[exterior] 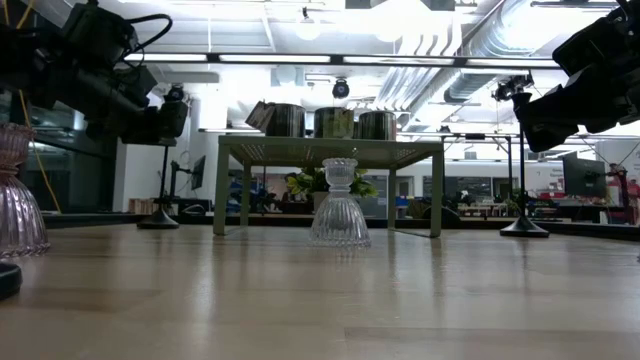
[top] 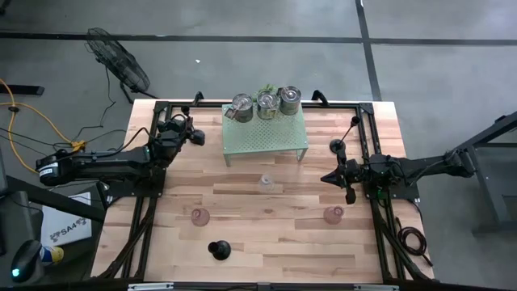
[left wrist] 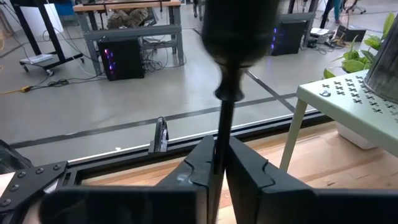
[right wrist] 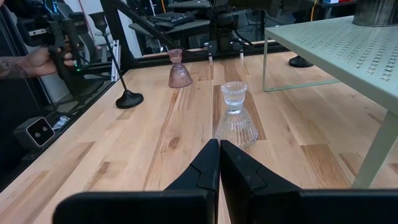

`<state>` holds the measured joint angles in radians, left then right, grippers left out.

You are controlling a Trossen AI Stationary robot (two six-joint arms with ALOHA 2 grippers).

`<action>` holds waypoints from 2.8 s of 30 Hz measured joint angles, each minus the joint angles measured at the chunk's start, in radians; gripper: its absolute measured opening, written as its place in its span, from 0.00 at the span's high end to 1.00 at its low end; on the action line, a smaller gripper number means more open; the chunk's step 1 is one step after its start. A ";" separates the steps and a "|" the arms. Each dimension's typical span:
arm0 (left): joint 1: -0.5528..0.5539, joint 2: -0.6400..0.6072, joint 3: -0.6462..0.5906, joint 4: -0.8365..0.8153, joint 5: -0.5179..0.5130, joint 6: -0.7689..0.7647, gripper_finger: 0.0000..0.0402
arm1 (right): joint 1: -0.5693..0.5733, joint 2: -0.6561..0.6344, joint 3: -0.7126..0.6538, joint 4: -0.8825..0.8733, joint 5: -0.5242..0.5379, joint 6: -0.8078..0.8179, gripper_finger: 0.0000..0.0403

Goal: Pick & Place candle stick holders
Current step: Put the top left black candle holder on the shelf

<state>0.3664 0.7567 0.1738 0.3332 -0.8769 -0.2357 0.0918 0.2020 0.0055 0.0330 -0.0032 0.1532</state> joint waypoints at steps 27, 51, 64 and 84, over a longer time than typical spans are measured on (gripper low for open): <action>0.000 -0.002 0.245 -0.188 0.095 0.103 0.97 | 0.000 0.000 0.000 0.000 0.000 0.000 0.99; 0.000 -0.001 0.576 -0.571 0.431 0.067 0.97 | 0.000 0.000 0.000 0.000 0.000 0.000 0.99; -0.001 0.039 0.621 -0.556 0.628 0.101 0.97 | 0.000 0.000 0.000 0.000 0.000 0.000 0.99; 0.000 0.222 0.620 -0.258 0.710 0.165 0.97 | 0.000 0.000 0.000 0.000 0.000 0.000 0.99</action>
<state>0.3664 0.9785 0.7933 0.0752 -0.1665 -0.0707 0.0921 0.2020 0.0051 0.0330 -0.0032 0.1530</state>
